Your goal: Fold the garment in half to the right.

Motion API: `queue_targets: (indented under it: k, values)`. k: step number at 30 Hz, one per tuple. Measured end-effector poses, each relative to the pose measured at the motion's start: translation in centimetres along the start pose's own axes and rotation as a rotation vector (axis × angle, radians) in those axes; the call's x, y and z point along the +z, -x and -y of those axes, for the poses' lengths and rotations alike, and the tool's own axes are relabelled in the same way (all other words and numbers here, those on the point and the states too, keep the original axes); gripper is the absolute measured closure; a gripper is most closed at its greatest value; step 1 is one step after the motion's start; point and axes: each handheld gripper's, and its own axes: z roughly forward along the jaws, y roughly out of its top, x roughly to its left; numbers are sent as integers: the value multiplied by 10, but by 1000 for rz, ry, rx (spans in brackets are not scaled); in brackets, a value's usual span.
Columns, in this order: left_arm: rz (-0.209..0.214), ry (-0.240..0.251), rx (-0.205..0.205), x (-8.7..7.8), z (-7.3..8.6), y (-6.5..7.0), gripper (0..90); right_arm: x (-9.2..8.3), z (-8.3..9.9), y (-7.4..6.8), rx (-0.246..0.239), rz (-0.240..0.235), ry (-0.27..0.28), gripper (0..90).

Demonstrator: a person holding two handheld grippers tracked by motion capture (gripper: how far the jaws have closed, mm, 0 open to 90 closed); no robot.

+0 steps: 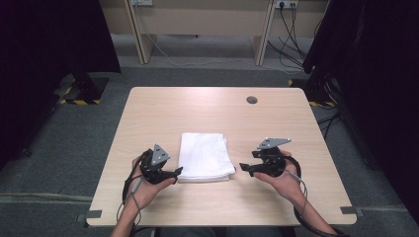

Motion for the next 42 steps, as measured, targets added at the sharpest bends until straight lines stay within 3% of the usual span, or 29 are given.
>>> queue_targets:
  k: [25,42]
  values:
    - [-46,33,-34,-18,16,-10,202,-31,17,15,37,58,35,264]
    - [-61,40,-49,-25,24,-13,203,-56,46,29,107,100,70,262]
